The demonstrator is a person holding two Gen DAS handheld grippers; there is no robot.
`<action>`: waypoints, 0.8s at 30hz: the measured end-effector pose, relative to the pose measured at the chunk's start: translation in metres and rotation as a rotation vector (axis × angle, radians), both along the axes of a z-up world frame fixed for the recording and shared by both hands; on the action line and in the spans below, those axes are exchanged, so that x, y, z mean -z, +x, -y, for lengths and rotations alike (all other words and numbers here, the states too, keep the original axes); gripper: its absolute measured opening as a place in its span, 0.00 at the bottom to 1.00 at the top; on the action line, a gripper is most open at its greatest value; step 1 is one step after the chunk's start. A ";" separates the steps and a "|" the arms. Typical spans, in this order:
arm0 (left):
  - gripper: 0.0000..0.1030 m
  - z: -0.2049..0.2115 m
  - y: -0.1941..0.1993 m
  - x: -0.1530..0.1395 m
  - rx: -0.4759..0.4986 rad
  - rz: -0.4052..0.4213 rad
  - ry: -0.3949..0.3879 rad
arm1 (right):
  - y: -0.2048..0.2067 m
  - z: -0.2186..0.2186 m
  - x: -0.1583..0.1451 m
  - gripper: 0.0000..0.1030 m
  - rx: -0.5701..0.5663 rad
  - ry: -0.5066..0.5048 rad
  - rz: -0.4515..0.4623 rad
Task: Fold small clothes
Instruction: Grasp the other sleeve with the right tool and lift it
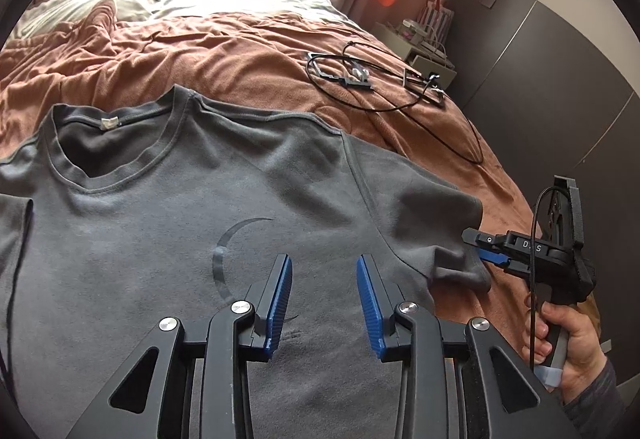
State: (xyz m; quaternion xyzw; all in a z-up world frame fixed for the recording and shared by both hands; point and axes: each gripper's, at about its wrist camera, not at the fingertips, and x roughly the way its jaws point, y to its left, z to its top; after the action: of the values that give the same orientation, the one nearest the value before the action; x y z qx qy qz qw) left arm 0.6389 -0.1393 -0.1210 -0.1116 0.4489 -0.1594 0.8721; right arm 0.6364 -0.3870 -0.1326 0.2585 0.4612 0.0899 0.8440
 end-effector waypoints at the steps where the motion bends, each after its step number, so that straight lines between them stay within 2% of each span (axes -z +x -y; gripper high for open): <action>1: 0.32 0.001 0.003 0.003 0.000 -0.007 -0.003 | 0.003 0.003 0.000 0.43 -0.004 0.008 0.005; 3: 0.29 0.004 0.009 0.009 -0.003 -0.022 -0.007 | 0.004 -0.001 0.003 0.42 -0.018 0.010 0.021; 5: 0.28 0.006 0.014 0.014 -0.007 -0.036 -0.018 | 0.010 0.000 0.005 0.34 -0.039 -0.005 0.030; 7: 0.27 0.009 0.018 0.017 -0.007 -0.047 -0.028 | 0.015 -0.002 0.007 0.16 -0.053 -0.018 0.029; 10: 0.21 0.015 0.024 0.023 -0.001 -0.067 -0.033 | 0.016 -0.006 0.001 0.05 -0.083 -0.020 0.042; 13: 0.20 0.021 0.029 0.026 0.013 -0.070 -0.045 | 0.010 -0.012 -0.017 0.04 -0.113 -0.058 0.083; 15: 0.16 0.026 0.033 0.030 0.020 -0.078 -0.056 | 0.006 -0.016 -0.030 0.03 -0.131 -0.066 0.107; 24: 0.09 0.054 0.045 0.047 0.051 -0.122 -0.108 | 0.000 -0.035 -0.070 0.03 -0.192 -0.098 0.149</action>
State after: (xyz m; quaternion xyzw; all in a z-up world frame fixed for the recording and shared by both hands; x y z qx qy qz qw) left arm 0.6837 -0.1935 -0.1678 -0.1567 0.4947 -0.1985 0.8314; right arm 0.6359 -0.3516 -0.0622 0.1644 0.4239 0.1665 0.8750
